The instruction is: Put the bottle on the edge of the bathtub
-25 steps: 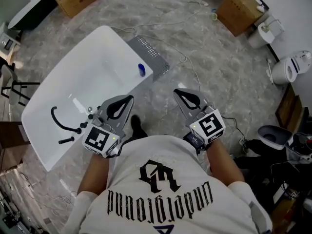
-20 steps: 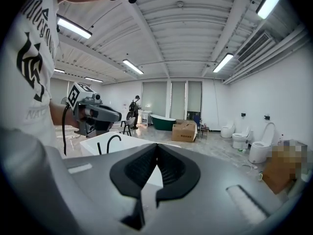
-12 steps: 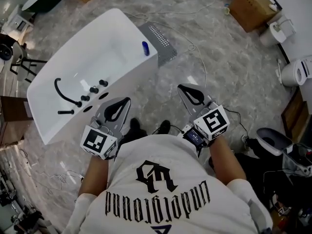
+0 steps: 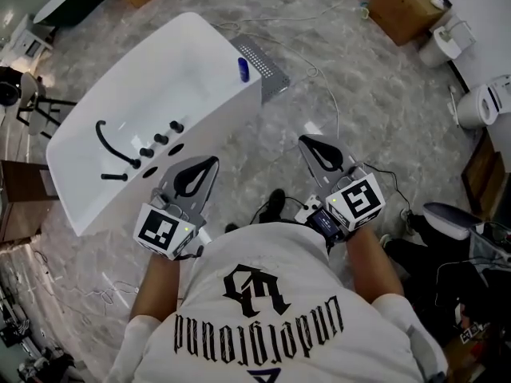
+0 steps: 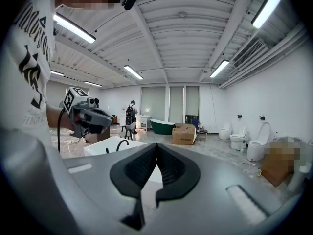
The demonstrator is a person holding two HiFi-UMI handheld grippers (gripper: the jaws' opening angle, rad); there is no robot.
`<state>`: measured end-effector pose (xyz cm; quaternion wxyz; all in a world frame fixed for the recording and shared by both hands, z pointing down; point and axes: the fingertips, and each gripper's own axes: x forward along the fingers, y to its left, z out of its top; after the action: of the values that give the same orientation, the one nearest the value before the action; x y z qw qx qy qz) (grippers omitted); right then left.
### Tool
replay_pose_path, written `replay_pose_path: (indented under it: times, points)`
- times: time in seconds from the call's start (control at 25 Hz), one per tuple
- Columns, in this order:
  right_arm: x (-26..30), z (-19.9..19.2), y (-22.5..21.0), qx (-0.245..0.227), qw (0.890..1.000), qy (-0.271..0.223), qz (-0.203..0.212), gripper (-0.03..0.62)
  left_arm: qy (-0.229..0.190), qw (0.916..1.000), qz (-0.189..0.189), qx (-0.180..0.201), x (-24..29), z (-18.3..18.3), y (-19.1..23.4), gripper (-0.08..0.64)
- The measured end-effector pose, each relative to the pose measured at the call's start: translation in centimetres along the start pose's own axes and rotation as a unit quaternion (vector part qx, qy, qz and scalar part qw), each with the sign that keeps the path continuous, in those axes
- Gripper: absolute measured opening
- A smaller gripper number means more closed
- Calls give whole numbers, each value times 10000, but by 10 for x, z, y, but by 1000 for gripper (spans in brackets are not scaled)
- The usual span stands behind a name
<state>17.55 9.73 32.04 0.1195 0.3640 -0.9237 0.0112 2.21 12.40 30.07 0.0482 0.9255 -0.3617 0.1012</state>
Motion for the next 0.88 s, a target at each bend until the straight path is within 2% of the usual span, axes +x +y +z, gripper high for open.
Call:
replay_pose_path:
  times: [0.2, 0.52, 0.72, 0.88]
  points:
    - [2, 8, 59, -50, 10000, -55, -49, 2, -140, 9998, 125, -88, -69, -15, 2, 8]
    - [-2, 6, 171, 33, 9999, -85, -44, 2, -138, 9998, 62, -99, -167, -51, -7, 8]
    - [-10, 11, 221, -53, 9999, -145, -47, 2, -224, 9997, -2, -135, -200, -60, -14, 8]
    - [-12, 19, 238, -135, 9998, -161, -37, 2, -246, 9996, -77, -151, -210, -62, -17, 8]
